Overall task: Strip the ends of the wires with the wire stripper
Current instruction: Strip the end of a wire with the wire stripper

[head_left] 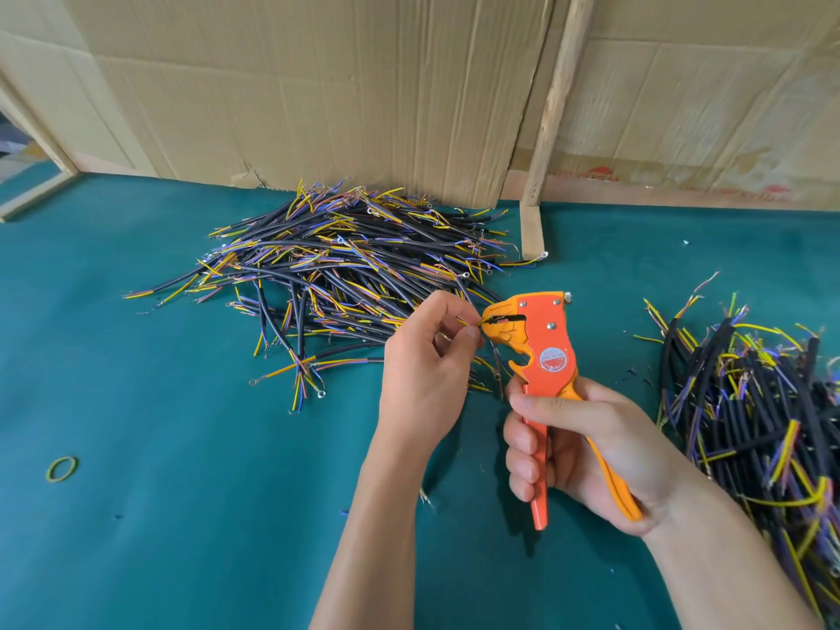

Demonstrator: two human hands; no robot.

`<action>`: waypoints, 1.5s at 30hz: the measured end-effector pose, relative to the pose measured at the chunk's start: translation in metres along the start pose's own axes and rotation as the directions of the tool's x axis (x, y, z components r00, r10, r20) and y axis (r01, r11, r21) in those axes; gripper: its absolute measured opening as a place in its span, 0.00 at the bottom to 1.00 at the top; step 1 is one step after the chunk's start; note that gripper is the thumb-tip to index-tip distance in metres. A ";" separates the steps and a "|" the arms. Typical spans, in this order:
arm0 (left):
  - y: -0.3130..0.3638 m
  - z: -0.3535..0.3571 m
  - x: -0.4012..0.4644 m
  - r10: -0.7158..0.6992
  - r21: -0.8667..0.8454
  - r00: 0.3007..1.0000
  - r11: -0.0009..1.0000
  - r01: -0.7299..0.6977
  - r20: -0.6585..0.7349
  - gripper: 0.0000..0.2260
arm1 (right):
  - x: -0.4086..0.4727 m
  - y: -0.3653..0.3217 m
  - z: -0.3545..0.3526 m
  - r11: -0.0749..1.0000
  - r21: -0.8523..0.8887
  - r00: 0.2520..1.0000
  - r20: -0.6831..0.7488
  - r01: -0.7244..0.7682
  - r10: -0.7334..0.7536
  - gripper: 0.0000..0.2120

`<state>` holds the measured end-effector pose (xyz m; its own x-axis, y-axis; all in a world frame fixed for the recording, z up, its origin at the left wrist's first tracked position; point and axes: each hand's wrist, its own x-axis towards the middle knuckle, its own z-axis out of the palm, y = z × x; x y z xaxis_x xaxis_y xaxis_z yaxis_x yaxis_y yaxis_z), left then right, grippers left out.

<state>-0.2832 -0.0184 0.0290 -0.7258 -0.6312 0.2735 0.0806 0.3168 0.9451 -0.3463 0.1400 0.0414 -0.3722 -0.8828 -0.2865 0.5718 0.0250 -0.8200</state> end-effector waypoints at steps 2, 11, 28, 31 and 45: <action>0.000 0.000 -0.001 -0.004 -0.002 1.000 1.000 0.004 0.007 0.10 | 0.000 -0.001 0.001 1.000 -0.004 1.000 -0.012 -0.003 0.003 0.07; 0.000 0.000 -0.002 -0.015 0.009 1.000 1.000 0.015 0.012 0.11 | 0.001 0.000 0.005 1.000 0.000 0.997 -0.071 -0.004 0.004 0.08; 0.002 0.002 -0.002 0.004 -0.035 1.000 0.999 -0.005 -0.015 0.11 | -0.010 -0.009 -0.006 0.993 0.072 0.995 -0.031 0.094 -0.092 0.27; 0.000 0.003 -0.002 0.007 -0.023 1.000 1.000 -0.007 -0.022 0.10 | -0.013 -0.012 -0.013 0.996 0.055 0.997 -0.032 0.066 -0.065 0.25; 0.000 0.001 -0.002 0.016 0.043 1.000 0.999 -0.016 -0.011 0.11 | -0.011 -0.010 -0.008 0.999 -0.048 0.999 -0.030 0.021 -0.023 0.21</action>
<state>-0.2825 -0.0168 0.0284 -0.7169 -0.6336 0.2908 0.0629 0.3567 0.9321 -0.3540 0.1532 0.0490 -0.4067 -0.8687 -0.2826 0.5279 0.0290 -0.8488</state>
